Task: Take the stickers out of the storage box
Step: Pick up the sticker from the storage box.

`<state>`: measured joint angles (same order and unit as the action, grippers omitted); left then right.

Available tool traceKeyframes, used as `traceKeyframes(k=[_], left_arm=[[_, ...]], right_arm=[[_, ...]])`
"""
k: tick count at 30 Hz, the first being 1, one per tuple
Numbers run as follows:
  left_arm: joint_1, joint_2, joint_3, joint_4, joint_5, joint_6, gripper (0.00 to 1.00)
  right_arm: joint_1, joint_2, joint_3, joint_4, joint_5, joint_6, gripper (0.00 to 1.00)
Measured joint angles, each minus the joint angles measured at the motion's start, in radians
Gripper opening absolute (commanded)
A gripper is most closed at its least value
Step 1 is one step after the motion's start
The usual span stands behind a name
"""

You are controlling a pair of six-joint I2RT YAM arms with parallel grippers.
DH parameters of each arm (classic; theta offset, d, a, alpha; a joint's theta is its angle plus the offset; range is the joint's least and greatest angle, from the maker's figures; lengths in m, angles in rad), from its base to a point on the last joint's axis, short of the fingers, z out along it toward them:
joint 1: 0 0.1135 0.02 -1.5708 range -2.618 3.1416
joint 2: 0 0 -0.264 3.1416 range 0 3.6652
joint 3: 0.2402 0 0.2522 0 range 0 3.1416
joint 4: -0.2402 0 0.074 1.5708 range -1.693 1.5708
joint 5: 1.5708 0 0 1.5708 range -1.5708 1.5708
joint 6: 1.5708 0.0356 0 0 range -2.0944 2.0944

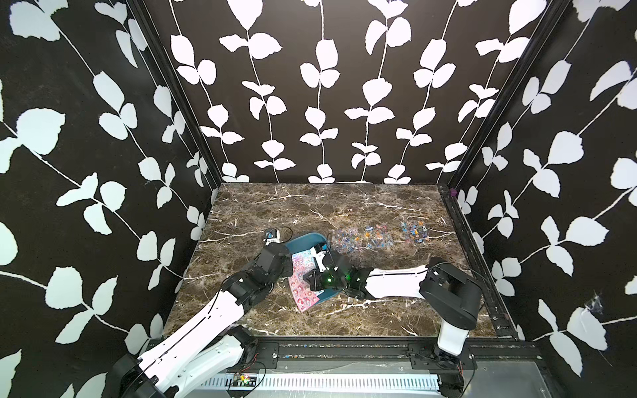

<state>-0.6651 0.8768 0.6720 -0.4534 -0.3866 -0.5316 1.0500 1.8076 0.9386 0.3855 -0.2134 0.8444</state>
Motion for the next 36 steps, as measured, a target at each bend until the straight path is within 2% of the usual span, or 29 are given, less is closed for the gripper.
traceKeyframes(k=[4, 6, 19, 26, 36], left_arm=[[-0.001, 0.013, 0.010, -0.009, -0.008, -0.001, 0.00], [-0.001, 0.014, 0.012, -0.012, -0.010, -0.002, 0.00], [-0.002, 0.019, 0.014, -0.012, -0.010, -0.008, 0.00], [-0.002, 0.019, 0.014, -0.012, -0.011, -0.010, 0.00], [-0.002, 0.021, 0.014, -0.011, -0.010, -0.010, 0.00]], right_arm=[[-0.001, -0.020, -0.003, 0.001, -0.037, 0.016, 0.00], [-0.001, -0.025, -0.005, -0.008, -0.038, 0.016, 0.06], [-0.001, -0.045, -0.037, -0.074, -0.012, -0.011, 0.64], [-0.006, -0.069, -0.044, -0.069, -0.047, -0.032, 0.84], [-0.011, -0.018, -0.042, -0.035, -0.114, -0.097, 0.92]])
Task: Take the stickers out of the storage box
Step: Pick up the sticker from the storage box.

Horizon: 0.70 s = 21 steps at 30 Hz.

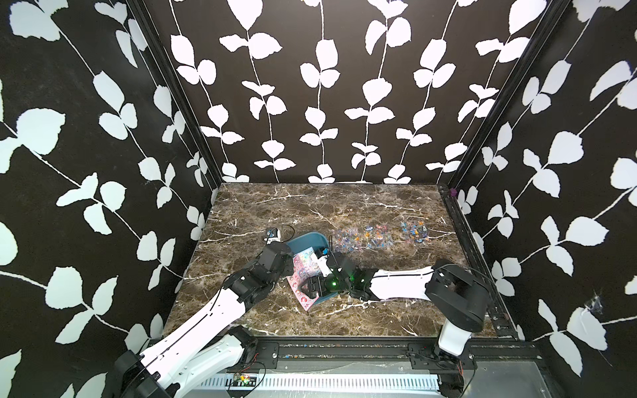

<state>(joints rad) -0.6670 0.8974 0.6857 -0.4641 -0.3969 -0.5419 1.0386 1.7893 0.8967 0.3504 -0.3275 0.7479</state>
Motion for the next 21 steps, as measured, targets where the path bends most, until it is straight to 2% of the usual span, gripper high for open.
traceKeyframes(k=[8, 12, 13, 18, 20, 21], left_arm=[[0.001, 0.000, 0.000, 0.008, -0.009, 0.000, 0.00], [0.002, 0.000, 0.000, 0.020, -0.021, 0.002, 0.00], [0.002, 0.000, 0.000, 0.021, -0.022, 0.003, 0.00], [0.002, 0.000, 0.000, 0.021, -0.023, 0.004, 0.00], [0.002, 0.000, 0.000, 0.023, -0.023, 0.004, 0.00], [0.002, 0.000, 0.000, 0.026, -0.024, 0.003, 0.00]], right_arm=[[0.000, 0.073, 0.019, 0.092, -0.070, -0.020, 0.90], [-0.001, 0.107, 0.033, 0.135, -0.091, -0.019, 0.84], [-0.002, 0.112, 0.033, 0.144, -0.096, -0.019, 0.81], [-0.002, 0.121, 0.033, 0.164, -0.116, -0.021, 0.50], [0.000, 0.121, 0.033, 0.176, -0.125, -0.023, 0.32], [0.001, 0.121, 0.033, 0.181, -0.126, -0.026, 0.26]])
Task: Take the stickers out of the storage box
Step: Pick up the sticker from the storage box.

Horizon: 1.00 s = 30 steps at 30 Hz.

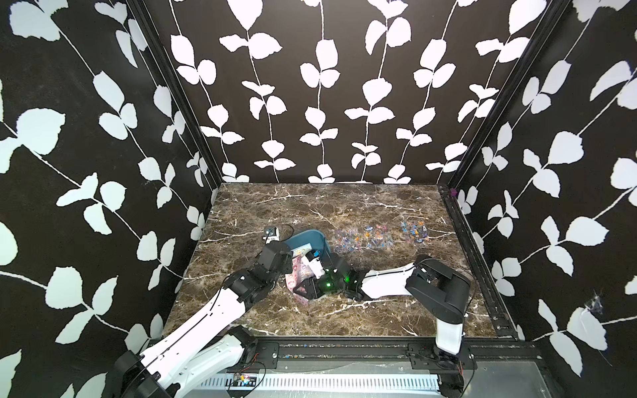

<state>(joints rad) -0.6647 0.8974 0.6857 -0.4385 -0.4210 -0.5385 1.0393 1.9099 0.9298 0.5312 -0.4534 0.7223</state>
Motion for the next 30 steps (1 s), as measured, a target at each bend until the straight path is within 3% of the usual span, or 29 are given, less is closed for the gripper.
traceKeyframes(k=[5, 17, 30], left_arm=[[0.000, 0.000, 0.000, 0.014, -0.011, 0.000, 0.00], [-0.001, 0.000, 0.000, 0.000, -0.004, 0.000, 0.00], [-0.002, 0.005, 0.019, -0.050, -0.029, -0.015, 0.00]], right_arm=[[0.004, 0.000, 0.000, 0.013, -0.003, 0.000, 0.00], [-0.003, -0.028, -0.021, -0.002, 0.034, 0.015, 0.00], [0.031, -0.289, -0.092, -0.085, 0.061, 0.059, 0.00]])
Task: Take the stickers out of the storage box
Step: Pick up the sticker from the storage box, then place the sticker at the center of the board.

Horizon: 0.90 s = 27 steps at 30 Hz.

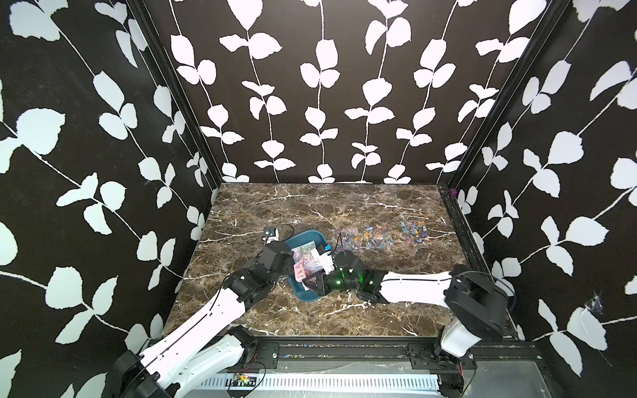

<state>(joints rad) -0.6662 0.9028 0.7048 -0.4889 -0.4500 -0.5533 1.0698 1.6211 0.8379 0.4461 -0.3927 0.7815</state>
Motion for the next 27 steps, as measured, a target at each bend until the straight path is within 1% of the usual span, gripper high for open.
traceKeyframes(k=[3, 6, 10, 13, 15, 18, 21, 22, 23, 25, 27], left_arm=[[0.000, 0.006, 0.018, -0.034, -0.030, -0.007, 0.00], [0.000, 0.002, 0.027, -0.067, -0.070, -0.019, 0.00], [0.000, -0.031, 0.028, -0.116, -0.127, -0.039, 0.00], [0.000, -0.061, 0.030, -0.161, -0.166, -0.046, 0.00], [0.000, -0.076, 0.032, -0.183, -0.184, -0.049, 0.00], [0.000, -0.090, 0.033, -0.206, -0.201, -0.050, 0.00], [0.000, -0.093, 0.033, -0.218, -0.204, -0.051, 0.00], [0.000, -0.093, 0.033, -0.218, -0.203, -0.052, 0.00], [0.000, -0.093, 0.033, -0.218, -0.203, -0.053, 0.00], [0.000, -0.092, 0.033, -0.217, -0.200, -0.053, 0.00], [0.000, -0.089, 0.033, -0.216, -0.195, -0.053, 0.00]], right_arm=[[0.024, -0.077, -0.002, -0.076, 0.018, 0.004, 0.00], [0.030, -0.190, -0.013, -0.175, 0.069, 0.002, 0.00], [0.027, -0.348, -0.011, -0.342, 0.205, -0.004, 0.00], [0.012, -0.432, 0.013, -0.531, 0.325, 0.010, 0.00], [-0.017, -0.448, 0.048, -0.667, 0.390, 0.033, 0.00], [-0.095, -0.451, 0.093, -0.869, 0.470, 0.063, 0.00], [-0.163, -0.455, 0.094, -1.030, 0.532, 0.090, 0.00], [-0.185, -0.461, 0.085, -1.073, 0.545, 0.103, 0.02], [-0.209, -0.472, 0.065, -1.098, 0.552, 0.113, 0.05], [-0.252, -0.496, 0.010, -1.122, 0.550, 0.134, 0.07], [-0.302, -0.511, -0.056, -1.122, 0.530, 0.151, 0.11]])
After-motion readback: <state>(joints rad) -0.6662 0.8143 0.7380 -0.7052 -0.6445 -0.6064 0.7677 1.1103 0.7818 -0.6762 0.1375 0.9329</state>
